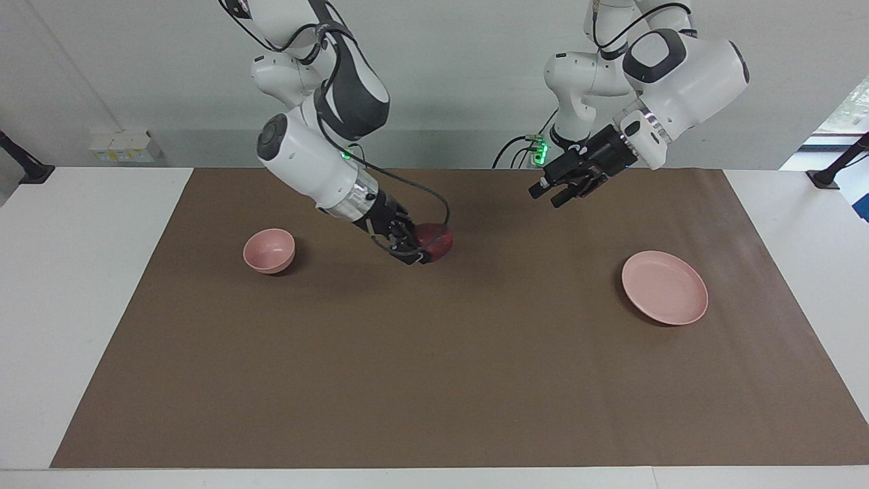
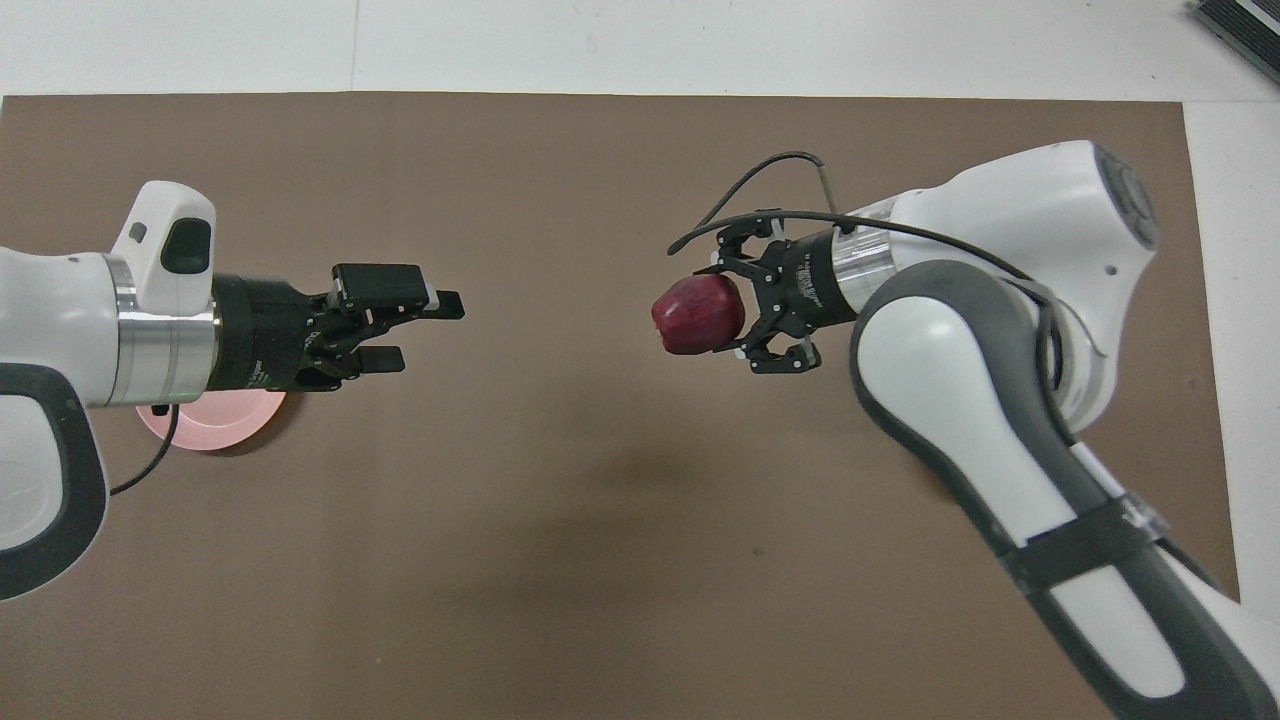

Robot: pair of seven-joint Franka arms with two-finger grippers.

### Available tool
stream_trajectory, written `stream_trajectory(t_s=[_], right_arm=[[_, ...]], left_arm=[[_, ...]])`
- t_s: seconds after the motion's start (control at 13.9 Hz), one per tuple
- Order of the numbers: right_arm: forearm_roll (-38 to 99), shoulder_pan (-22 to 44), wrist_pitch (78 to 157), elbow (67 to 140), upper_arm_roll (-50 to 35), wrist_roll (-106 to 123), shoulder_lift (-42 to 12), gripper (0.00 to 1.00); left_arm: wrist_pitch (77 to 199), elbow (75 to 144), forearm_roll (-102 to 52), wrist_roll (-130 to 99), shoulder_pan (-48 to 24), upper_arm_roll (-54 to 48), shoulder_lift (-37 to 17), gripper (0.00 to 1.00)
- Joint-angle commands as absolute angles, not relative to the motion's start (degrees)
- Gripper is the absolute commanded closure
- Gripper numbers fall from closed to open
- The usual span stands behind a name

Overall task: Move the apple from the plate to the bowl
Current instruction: 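Open the left gripper and pull it back from the apple, then lower the apple into the pink bowl with the right gripper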

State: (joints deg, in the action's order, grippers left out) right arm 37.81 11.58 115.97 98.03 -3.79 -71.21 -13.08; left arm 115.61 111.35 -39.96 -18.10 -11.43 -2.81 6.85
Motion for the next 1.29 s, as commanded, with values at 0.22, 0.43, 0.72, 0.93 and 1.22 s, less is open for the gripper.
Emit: stream_trajectory(t_s=[0.22, 0.43, 0.72, 0.93, 1.22], right_arm=[[26.65, -1.30, 103.99, 98.09, -4.22, -46.72, -10.11, 1.00], [14.81, -3.95, 101.61, 99.04, -4.22, -35.19, -9.32, 1.00], [4.93, -6.40, 102.74, 108.17, -4.22, -26.65, -4.50, 1.00], [3.70, -9.92, 106.77, 115.03, -4.22, -21.11, -3.08, 1.00], [2.55, -11.43, 113.54, 122.33, -4.31, -19.60, -2.99, 1.00]], left_arm=[[106.18, 107.14, -15.06, -19.16, -9.84, -3.08, 5.54, 0.00], [101.79, 105.83, -7.67, -10.87, -5.73, -2.90, 5.36, 0.00], [98.53, 101.80, -3.27, -1.23, -1.06, -2.90, 4.93, 0.00], [89.07, 89.08, -2.90, -1.23, -0.97, -2.90, -0.15, 0.00], [87.36, 84.11, -3.25, -1.41, 0.09, -2.81, -1.41, 0.00]])
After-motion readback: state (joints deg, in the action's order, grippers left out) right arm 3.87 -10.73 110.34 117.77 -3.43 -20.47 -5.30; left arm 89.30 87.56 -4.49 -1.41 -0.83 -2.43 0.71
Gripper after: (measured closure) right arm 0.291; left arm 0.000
